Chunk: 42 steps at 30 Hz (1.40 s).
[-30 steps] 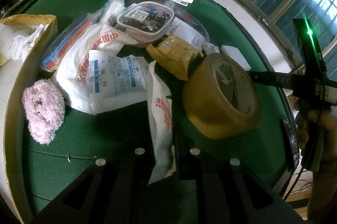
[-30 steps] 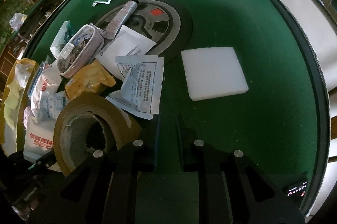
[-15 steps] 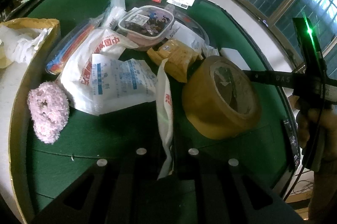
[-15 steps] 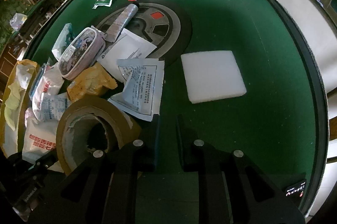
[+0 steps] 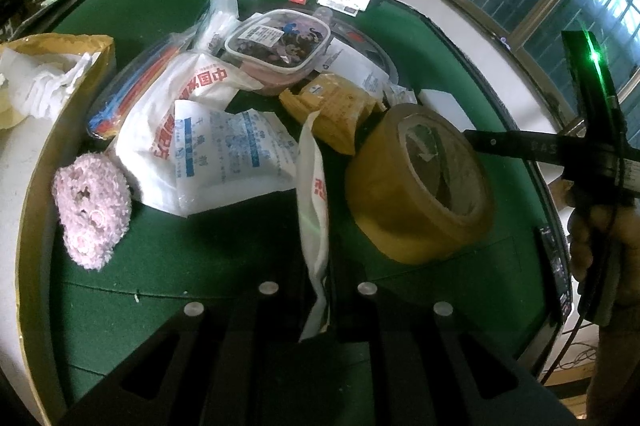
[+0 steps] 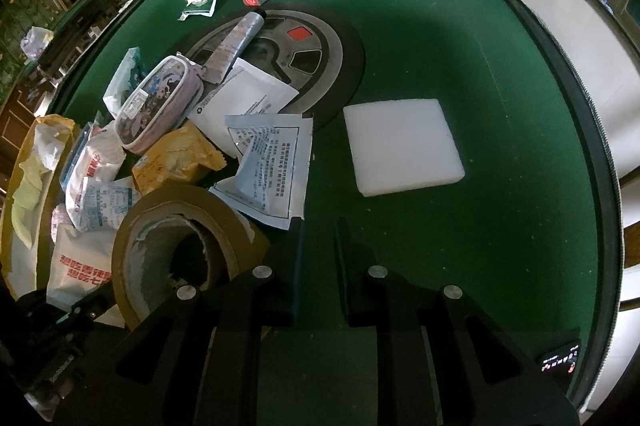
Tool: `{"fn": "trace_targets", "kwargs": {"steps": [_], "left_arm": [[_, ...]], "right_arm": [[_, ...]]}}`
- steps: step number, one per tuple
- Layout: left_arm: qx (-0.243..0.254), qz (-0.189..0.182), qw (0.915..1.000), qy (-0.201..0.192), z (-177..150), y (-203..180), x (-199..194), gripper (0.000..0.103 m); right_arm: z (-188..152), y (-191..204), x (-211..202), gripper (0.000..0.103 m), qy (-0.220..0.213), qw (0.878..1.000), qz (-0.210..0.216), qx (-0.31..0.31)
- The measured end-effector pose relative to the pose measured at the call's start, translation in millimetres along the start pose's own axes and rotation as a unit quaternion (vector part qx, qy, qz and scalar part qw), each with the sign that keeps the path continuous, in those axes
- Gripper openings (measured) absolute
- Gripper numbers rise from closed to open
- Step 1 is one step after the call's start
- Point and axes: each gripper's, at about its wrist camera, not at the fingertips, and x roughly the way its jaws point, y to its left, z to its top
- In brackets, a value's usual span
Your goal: Organize soft objects
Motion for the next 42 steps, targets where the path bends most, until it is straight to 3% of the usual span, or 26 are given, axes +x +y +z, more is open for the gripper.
{"fn": "trace_targets", "kwargs": {"steps": [28, 42], "left_arm": [[-0.001, 0.020, 0.9998, 0.007, 0, -10, 6, 0.007], [-0.049, -0.028, 0.9983, 0.010, -9, 11, 1, 0.008]], "right_arm": [[-10, -20, -14, 0.014, -0.014, 1.000, 0.021, 0.012], [-24, -26, -41, 0.014, -0.048, 0.997, 0.064, 0.012]]}}
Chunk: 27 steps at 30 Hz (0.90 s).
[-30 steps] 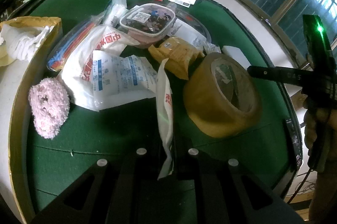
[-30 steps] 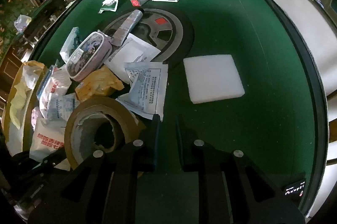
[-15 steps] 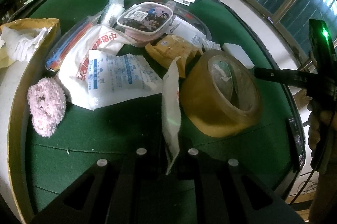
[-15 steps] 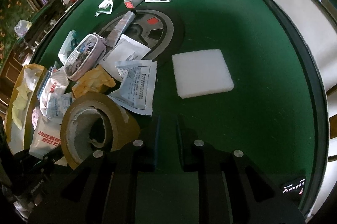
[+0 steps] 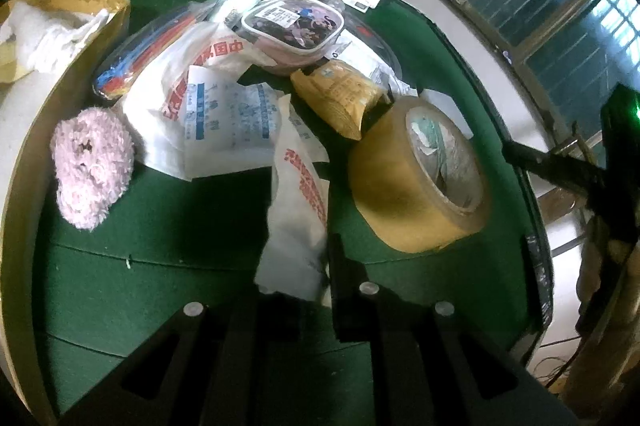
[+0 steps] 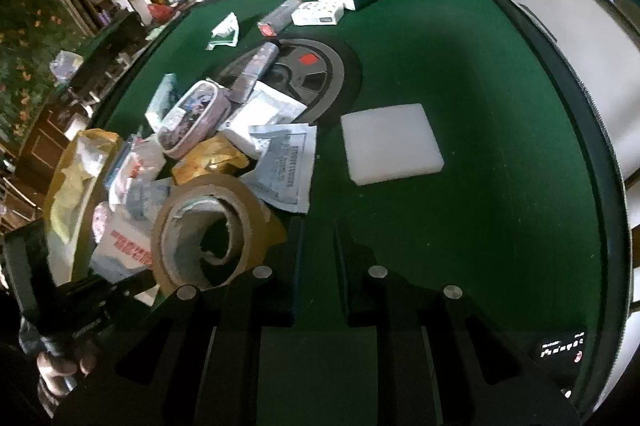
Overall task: Organize soft objects
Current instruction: 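Grasp the white foam square with the right gripper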
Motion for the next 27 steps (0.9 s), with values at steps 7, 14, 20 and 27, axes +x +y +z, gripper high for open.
{"fn": "trace_targets", "kwargs": {"steps": [7, 14, 20, 27], "left_arm": [[-0.018, 0.006, 0.9998, -0.010, -2, 3, -3, 0.007], [-0.007, 0.035, 0.9988, -0.033, -9, -8, -11, 0.004], [-0.008, 0.036, 0.9990, -0.027, -10, -12, -11, 0.004], [-0.020, 0.025, 0.9994, -0.015, -7, -8, -5, 0.006]], "right_arm": [[-11, 4, -9, 0.014, -0.011, 0.999, 0.031, -0.012], [-17, 1, -9, 0.014, -0.018, 0.998, 0.061, -0.020], [20, -45, 14, 0.088, -0.003, 1.000, 0.018, 0.008], [54, -53, 59, 0.095, 0.013, 0.998, -0.035, -0.045]]}}
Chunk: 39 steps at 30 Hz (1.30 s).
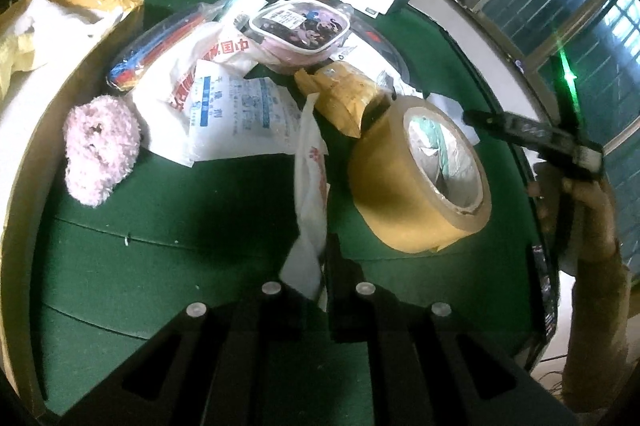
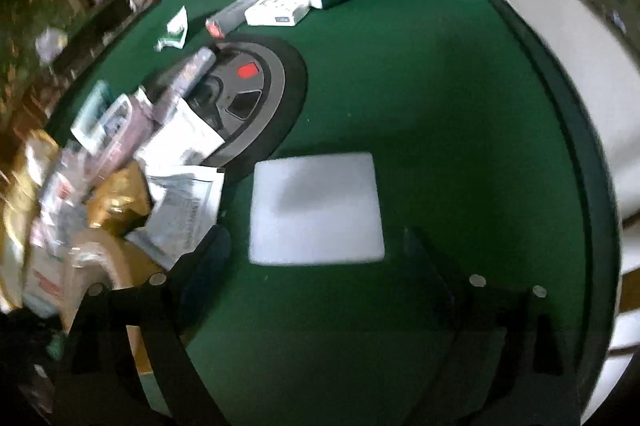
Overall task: Organize soft objects
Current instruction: 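Grasp the white foam square with the right gripper, then lift the white foam square with the right gripper and carry it over the box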
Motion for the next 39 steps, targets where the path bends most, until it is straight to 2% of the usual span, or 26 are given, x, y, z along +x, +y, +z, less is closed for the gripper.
{"fn": "trace_targets", "kwargs": {"steps": [2, 6, 10, 12, 13, 14, 15, 16, 20, 22, 24, 31, 39], "left_arm": [[-0.002, 0.002, 1.0000, -0.004, 1, 1, -1, 0.006], [-0.002, 0.008, 1.0000, -0.004, 1, 3, -1, 0.007], [-0.011, 0.003, 0.9999, -0.004, 4, 6, 1, 0.007], [-0.011, 0.002, 0.9999, -0.004, 5, 7, 1, 0.007], [-0.011, 0.001, 0.9999, -0.004, 5, 7, 1, 0.007], [-0.013, 0.000, 0.9999, -0.006, 6, 8, 1, 0.007], [-0.014, -0.001, 0.9999, -0.007, 6, 8, 1, 0.007], [-0.015, -0.002, 0.9999, -0.008, 6, 8, 1, 0.008], [-0.018, -0.001, 0.9997, -0.015, 5, 8, 1, 0.008], [-0.013, 0.012, 0.9996, -0.023, 3, 7, -1, 0.008], [0.005, 0.045, 0.9985, -0.032, 2, 3, -4, 0.007], [0.056, 0.088, 0.9945, 0.002, 8, -14, -4, 0.005], [0.092, 0.121, 0.9884, -0.004, 11, -23, -23, 0.005]], "right_arm": [[6, 6, 10, 0.102, 0.006, 0.999, -0.026, -0.023], [14, 10, 25, 0.102, 0.021, 0.999, -0.016, -0.032], [15, 6, 43, 0.102, 0.050, 0.998, -0.032, -0.019], [13, 4, 46, 0.102, 0.045, 0.998, -0.035, -0.015], [12, 3, 45, 0.097, 0.041, 0.998, -0.035, -0.012], [12, 2, 45, 0.082, 0.039, 0.999, -0.034, -0.007], [11, 0, 43, 0.079, 0.033, 0.999, -0.041, -0.002], [11, -2, 41, 0.080, 0.026, 0.998, -0.056, -0.003], [7, -5, 34, 0.078, 0.020, 0.999, -0.051, 0.003], [3, -7, 29, 0.078, 0.015, 0.999, -0.043, 0.013], [0, -9, 27, 0.078, 0.011, 0.999, -0.032, 0.021], [-19, -7, 5, 0.078, -0.002, 0.999, -0.005, 0.033], [-31, 2, -36, 0.078, -0.035, 0.999, 0.024, 0.027]]}}
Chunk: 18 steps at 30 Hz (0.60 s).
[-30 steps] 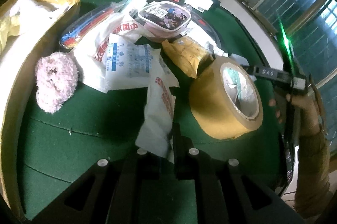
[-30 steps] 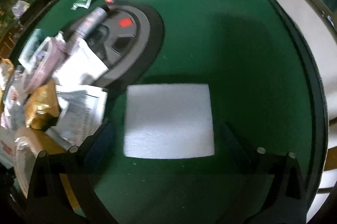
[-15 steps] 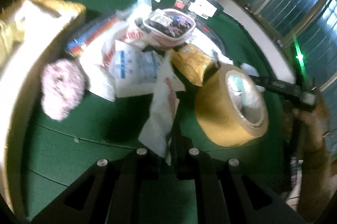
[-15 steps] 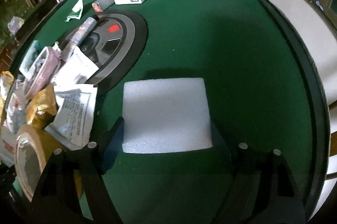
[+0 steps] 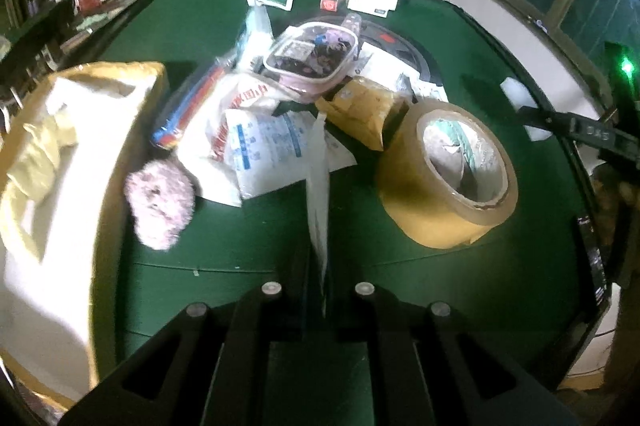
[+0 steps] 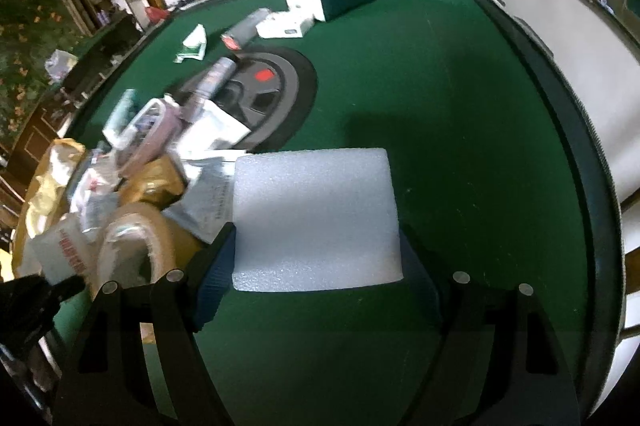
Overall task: Organize soft objects
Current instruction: 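Lift the white foam square with the right gripper and carry it over the box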
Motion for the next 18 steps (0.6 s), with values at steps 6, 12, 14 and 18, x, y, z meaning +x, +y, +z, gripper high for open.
{"fn": "trace_targets", "kwargs": {"steps": [6, 12, 14, 18], "left_arm": [[0.008, 0.005, 0.9999, -0.011, -1, 0, -12, 0.004], [0.009, 0.006, 0.9997, -0.021, -5, 3, -21, 0.004], [0.008, 0.003, 0.9997, -0.024, -5, 3, -23, 0.004], [0.001, 0.000, 0.9996, -0.029, -4, 5, -26, 0.004]], "right_arm": [[-3, 19, -28, 0.078, -0.021, 0.999, 0.019, -0.021], [-7, 40, -43, 0.078, -0.031, 0.998, 0.036, -0.043], [-9, 46, -46, 0.078, -0.031, 0.998, 0.040, -0.048], [-12, 56, -48, 0.078, -0.031, 0.997, 0.052, -0.057]]}}
